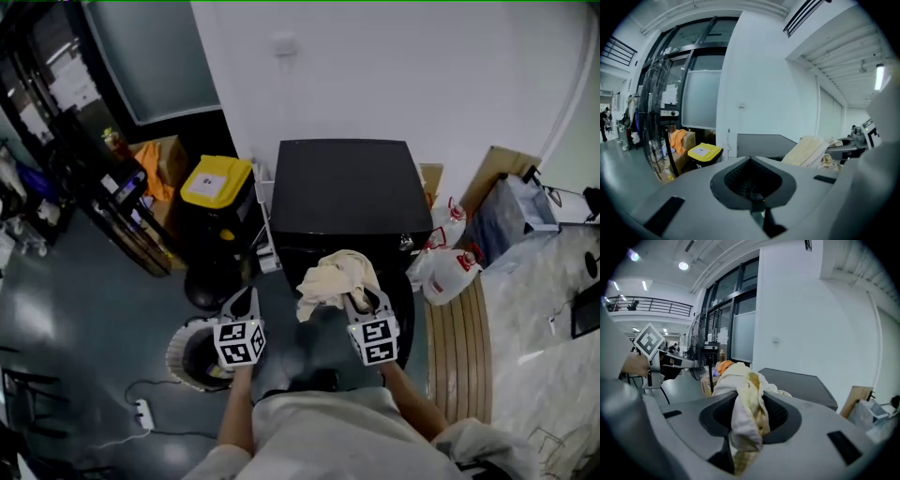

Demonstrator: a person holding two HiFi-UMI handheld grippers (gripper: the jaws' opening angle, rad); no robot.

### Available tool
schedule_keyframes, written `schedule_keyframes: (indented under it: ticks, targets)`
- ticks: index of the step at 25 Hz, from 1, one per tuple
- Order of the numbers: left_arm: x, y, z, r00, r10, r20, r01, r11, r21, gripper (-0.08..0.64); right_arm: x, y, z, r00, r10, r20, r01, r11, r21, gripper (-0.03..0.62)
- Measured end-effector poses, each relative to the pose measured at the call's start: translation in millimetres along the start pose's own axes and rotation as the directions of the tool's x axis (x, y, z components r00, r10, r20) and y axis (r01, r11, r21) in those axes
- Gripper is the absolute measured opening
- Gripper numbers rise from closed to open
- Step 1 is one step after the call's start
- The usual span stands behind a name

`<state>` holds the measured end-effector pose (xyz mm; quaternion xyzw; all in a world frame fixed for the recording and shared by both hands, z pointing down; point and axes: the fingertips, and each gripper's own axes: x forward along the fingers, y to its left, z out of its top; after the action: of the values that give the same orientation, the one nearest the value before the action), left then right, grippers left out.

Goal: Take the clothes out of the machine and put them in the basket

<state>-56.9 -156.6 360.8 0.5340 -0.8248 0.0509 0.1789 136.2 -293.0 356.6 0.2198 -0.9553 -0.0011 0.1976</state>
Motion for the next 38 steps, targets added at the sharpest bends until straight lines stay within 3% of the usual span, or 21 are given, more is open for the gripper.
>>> schedule_keyframes:
  ticks: [4, 9, 14, 19, 26, 31, 38]
  targets:
    - [-38, 52, -5, 0.993, 0.114, 0.016, -0.114, 0.993, -0.038, 0.017, 29, 57, 18, 0.992, 0.129, 0.011, -0.128, 0.99, -0.053, 0.141]
    - [-101, 124, -21, 0.966, 0.257, 0.02, -0.254, 0.962, -0.097, 0.017, 59, 142, 37, 0.963, 0.271, 0.011, -0.268, 0.957, -0.114, 0.141]
    - [-178, 203, -39, 0.922, 0.388, 0.016, -0.381, 0.912, -0.152, 0.017, 83, 246, 55, 0.918, 0.396, -0.007, -0.391, 0.905, -0.169, 0.141]
    - [-268, 276, -71, 0.857, 0.515, 0.0, -0.503, 0.838, -0.213, 0.017, 101, 348, 60, 0.877, 0.48, -0.028, -0.476, 0.857, -0.197, 0.141]
    - [-354, 348, -125, 0.808, 0.589, -0.03, -0.572, 0.77, -0.282, 0.017, 114, 456, 48, 0.848, 0.526, -0.073, -0.527, 0.818, -0.228, 0.141]
    - [-376, 371, -157, 0.801, 0.596, -0.067, -0.583, 0.747, -0.319, 0.017, 121, 510, 33, 0.824, 0.553, -0.123, -0.565, 0.787, -0.249, 0.141]
    - [-362, 386, -196, 0.79, 0.599, -0.133, -0.602, 0.716, -0.354, 0.017, 147, 548, -7, 0.777, 0.589, -0.222, -0.629, 0.735, -0.253, 0.143]
